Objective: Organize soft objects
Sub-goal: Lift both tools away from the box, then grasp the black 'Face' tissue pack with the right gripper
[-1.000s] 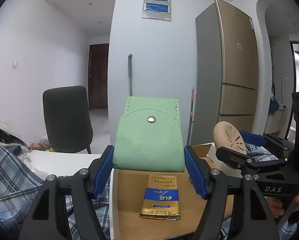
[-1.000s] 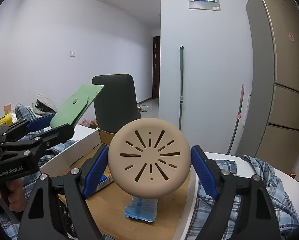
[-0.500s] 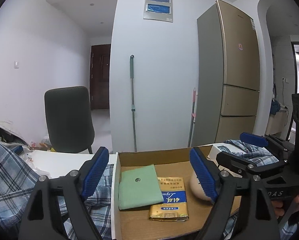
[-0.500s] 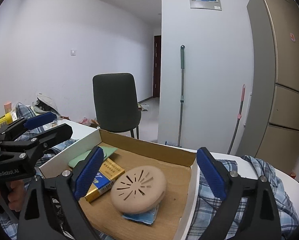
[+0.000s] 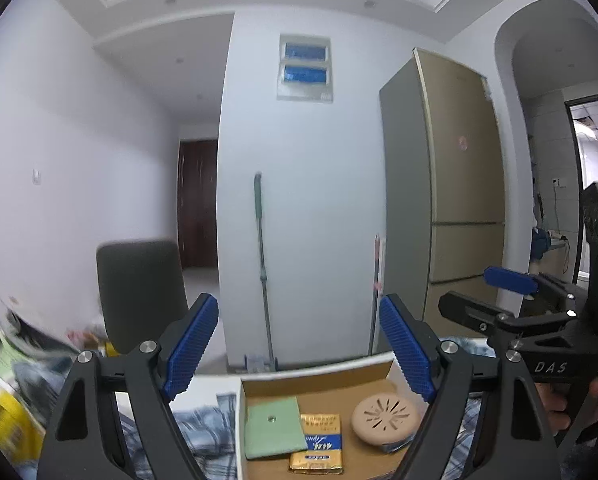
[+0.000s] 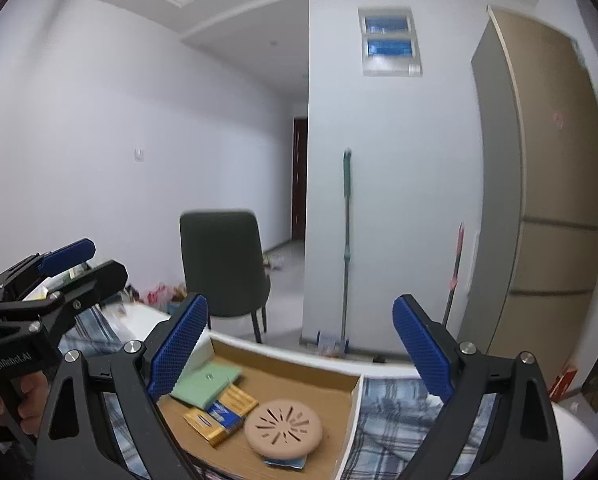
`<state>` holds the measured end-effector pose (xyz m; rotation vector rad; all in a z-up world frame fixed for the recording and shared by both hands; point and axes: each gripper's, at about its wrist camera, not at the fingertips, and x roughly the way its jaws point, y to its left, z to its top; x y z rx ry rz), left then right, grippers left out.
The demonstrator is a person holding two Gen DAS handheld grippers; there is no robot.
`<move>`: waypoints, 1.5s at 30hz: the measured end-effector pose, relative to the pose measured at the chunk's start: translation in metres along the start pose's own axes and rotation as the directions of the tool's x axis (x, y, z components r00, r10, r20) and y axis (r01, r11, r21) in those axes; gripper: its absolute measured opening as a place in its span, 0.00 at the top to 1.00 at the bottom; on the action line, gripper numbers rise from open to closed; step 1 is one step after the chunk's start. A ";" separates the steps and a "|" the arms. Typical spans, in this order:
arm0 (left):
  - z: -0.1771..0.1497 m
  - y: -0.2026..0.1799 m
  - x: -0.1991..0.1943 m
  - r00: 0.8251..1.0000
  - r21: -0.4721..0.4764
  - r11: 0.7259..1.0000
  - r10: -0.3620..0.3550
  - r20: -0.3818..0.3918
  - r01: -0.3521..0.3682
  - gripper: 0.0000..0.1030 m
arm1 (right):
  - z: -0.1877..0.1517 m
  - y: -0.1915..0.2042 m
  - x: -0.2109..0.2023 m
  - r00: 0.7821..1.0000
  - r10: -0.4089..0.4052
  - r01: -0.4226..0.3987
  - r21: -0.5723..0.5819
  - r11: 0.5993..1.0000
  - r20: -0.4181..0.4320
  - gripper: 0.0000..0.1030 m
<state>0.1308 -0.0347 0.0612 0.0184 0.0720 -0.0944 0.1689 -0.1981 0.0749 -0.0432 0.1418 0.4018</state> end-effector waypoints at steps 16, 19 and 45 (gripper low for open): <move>0.016 -0.011 -0.138 0.996 0.026 1.000 -0.019 0.082 0.017 0.11 | -0.012 0.016 -0.126 0.997 -0.057 0.052 0.100 0.994 0.050 0.09; 0.005 -0.010 -0.143 0.998 0.008 1.000 -0.023 0.062 0.023 0.00 | -0.026 0.018 -0.125 0.997 -0.067 0.064 0.085 0.994 0.037 0.09; -0.067 0.003 -0.108 0.995 -0.069 0.997 0.011 -0.096 -0.018 0.00 | -0.079 0.012 -0.100 0.993 -0.030 0.044 0.116 0.992 -0.118 0.00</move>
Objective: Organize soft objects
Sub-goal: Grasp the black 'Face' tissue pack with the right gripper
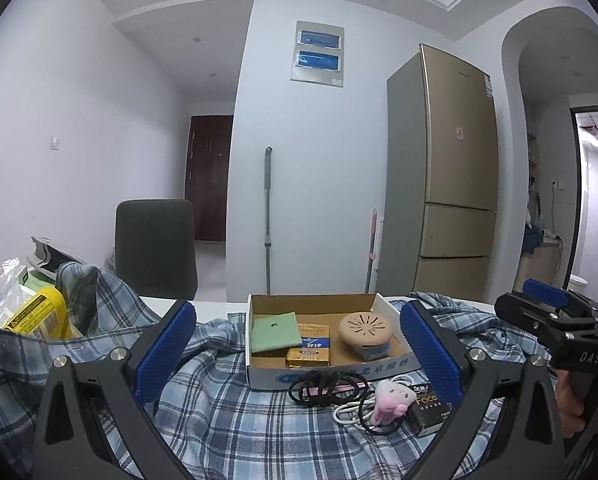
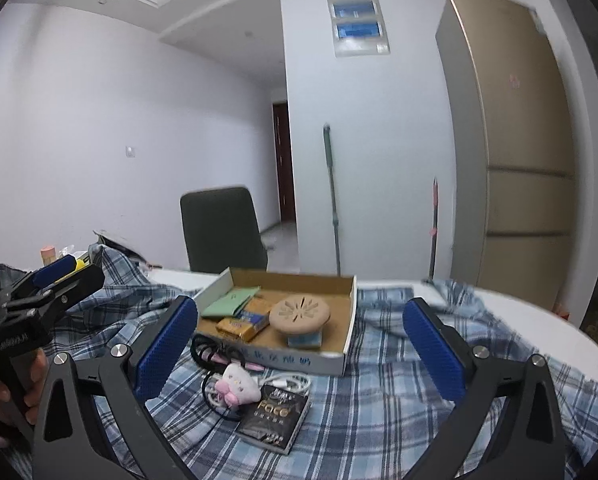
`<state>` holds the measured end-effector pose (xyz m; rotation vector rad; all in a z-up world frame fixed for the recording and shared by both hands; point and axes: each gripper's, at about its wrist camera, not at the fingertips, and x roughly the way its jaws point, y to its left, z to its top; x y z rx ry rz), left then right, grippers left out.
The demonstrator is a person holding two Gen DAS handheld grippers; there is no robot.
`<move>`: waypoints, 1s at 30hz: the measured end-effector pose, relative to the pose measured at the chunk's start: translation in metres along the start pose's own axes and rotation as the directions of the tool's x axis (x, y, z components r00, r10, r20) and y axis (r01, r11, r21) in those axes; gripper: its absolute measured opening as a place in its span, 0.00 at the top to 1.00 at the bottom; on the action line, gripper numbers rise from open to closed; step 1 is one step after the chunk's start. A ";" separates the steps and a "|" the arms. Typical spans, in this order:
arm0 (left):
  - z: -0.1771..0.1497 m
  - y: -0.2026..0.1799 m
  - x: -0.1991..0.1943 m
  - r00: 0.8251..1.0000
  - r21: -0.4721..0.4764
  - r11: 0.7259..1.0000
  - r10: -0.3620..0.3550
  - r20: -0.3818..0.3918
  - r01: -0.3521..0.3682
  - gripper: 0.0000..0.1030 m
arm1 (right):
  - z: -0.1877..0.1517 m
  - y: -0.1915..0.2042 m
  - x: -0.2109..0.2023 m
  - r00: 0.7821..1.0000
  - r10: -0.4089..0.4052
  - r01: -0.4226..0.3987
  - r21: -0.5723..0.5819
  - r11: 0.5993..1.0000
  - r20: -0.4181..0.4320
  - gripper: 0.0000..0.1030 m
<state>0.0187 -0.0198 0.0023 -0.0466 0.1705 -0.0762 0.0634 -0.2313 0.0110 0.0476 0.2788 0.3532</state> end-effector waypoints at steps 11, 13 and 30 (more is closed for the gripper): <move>-0.006 -0.006 0.027 0.969 -0.003 0.999 -0.038 -0.242 0.038 0.00 | -0.014 0.002 0.068 0.870 -0.005 0.049 0.078 0.996 -0.493 0.12; -0.011 -0.006 0.032 0.963 -0.006 1.000 -0.030 -0.269 0.030 0.00 | -0.026 0.004 0.077 0.842 0.011 0.037 0.078 0.996 -0.540 0.16; -0.018 -0.003 0.039 0.955 -0.016 1.000 -0.019 -0.296 0.015 0.00 | -0.058 0.025 0.104 0.757 -0.018 0.011 -0.014 1.000 -0.653 0.51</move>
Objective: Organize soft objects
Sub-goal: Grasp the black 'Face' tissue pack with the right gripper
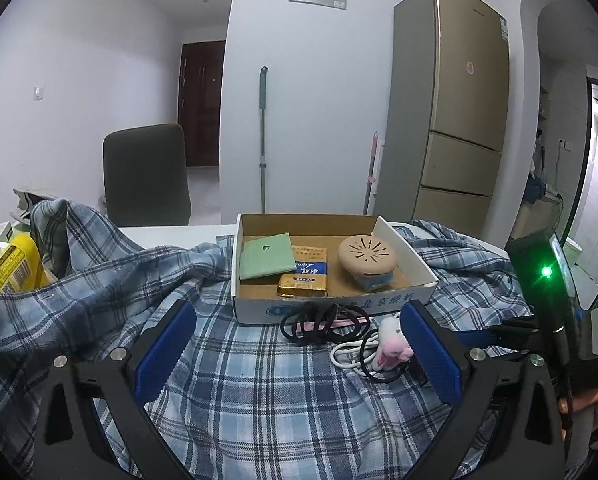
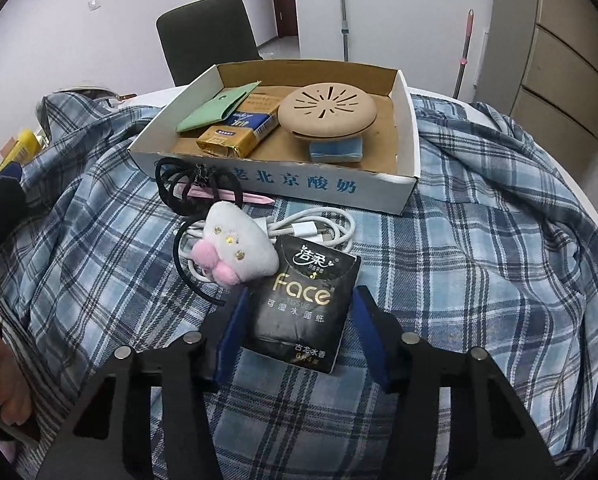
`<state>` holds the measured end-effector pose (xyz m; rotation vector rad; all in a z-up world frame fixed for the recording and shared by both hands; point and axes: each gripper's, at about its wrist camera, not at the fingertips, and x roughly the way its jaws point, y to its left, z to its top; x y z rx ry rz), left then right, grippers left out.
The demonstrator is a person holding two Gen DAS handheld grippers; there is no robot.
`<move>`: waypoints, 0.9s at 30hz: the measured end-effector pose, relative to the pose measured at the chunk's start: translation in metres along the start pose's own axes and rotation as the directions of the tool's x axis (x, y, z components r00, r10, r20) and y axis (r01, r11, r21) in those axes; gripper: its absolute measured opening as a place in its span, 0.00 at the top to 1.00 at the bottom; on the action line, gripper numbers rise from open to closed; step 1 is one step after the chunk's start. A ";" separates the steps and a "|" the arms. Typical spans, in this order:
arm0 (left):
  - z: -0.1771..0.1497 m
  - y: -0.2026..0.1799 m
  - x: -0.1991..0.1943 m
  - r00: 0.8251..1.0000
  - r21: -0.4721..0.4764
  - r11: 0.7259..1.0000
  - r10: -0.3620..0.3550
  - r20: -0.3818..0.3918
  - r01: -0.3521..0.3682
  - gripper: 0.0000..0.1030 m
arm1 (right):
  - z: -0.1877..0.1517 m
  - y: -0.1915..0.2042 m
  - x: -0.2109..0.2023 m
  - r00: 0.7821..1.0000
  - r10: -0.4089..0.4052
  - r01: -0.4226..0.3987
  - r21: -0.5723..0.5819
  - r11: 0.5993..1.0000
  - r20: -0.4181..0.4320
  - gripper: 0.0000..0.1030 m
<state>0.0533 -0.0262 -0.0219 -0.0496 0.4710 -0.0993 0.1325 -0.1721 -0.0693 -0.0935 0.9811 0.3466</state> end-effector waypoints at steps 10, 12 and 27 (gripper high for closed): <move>0.000 -0.002 0.000 1.000 0.013 1.000 0.003 -0.005 -0.003 0.00 | -0.012 -0.010 -0.015 0.995 0.015 -0.024 -0.103 0.994 -0.094 0.51; 0.000 -0.003 0.000 1.000 0.017 1.000 -0.001 -0.003 0.001 0.00 | -0.015 -0.013 -0.020 0.997 -0.005 -0.005 -0.113 0.994 -0.081 0.49; -0.001 -0.003 0.000 1.000 0.020 1.000 -0.005 -0.006 0.005 0.00 | -0.024 -0.022 -0.013 0.994 -0.021 0.016 -0.047 0.999 -0.104 0.44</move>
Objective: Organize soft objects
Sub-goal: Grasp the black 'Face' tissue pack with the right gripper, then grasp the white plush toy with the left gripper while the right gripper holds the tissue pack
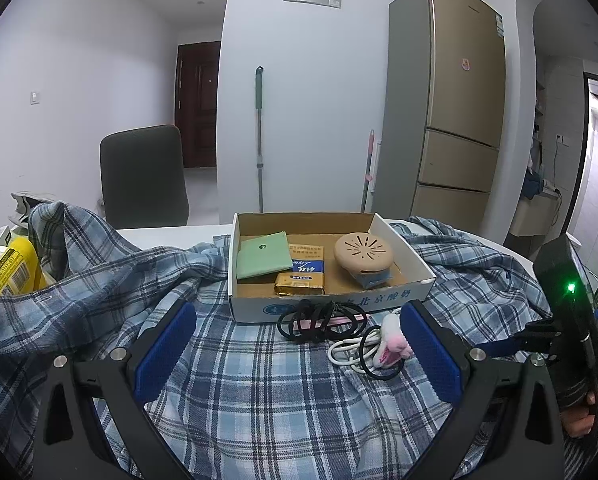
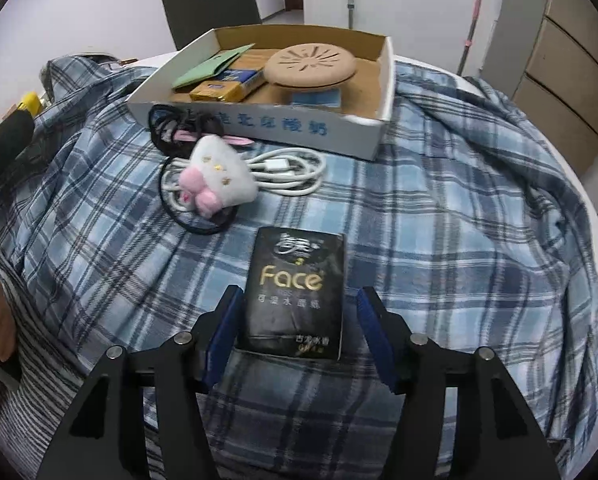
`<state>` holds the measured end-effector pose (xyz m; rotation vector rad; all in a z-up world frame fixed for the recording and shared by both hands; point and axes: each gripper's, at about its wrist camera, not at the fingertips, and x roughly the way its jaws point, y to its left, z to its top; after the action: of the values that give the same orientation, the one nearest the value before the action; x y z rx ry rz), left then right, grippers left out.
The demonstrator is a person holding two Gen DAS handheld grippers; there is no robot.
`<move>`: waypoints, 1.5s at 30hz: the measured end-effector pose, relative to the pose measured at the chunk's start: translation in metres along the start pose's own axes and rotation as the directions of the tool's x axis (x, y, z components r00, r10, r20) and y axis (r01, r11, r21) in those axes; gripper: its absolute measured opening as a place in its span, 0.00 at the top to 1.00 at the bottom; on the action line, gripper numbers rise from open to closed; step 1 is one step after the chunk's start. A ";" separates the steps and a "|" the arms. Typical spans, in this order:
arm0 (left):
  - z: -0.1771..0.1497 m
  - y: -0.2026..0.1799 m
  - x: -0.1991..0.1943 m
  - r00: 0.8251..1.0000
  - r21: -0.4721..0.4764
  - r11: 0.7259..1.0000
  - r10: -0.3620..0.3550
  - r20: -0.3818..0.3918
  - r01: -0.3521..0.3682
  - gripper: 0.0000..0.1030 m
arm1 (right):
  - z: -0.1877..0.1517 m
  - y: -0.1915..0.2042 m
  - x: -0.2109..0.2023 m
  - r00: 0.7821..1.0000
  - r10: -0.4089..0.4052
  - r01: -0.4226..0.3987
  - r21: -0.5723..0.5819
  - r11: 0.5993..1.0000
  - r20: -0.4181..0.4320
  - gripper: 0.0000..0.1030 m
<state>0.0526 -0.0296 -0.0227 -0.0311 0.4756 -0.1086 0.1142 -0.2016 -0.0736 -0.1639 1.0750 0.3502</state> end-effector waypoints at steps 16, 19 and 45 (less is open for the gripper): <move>-0.001 -0.027 0.010 0.995 0.127 0.988 -0.077 -0.066 0.085 0.00 | 0.014 -0.013 -0.017 0.987 0.001 -0.001 0.001 1.000 0.160 0.56; -0.003 -0.046 0.020 0.987 0.206 0.971 -0.097 -0.128 0.122 0.06 | 0.015 -0.021 -0.031 0.963 -0.057 0.061 -0.005 0.998 0.263 0.56; -0.015 -0.090 0.109 0.904 0.282 0.920 -0.144 -0.403 0.272 0.59 | 0.008 -0.029 -0.027 0.958 -0.023 0.016 0.026 1.000 0.285 0.56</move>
<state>0.1335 -0.1314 -0.0804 0.2773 0.8332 -0.4144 0.1198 -0.2315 -0.0465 -0.0996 0.7910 0.3321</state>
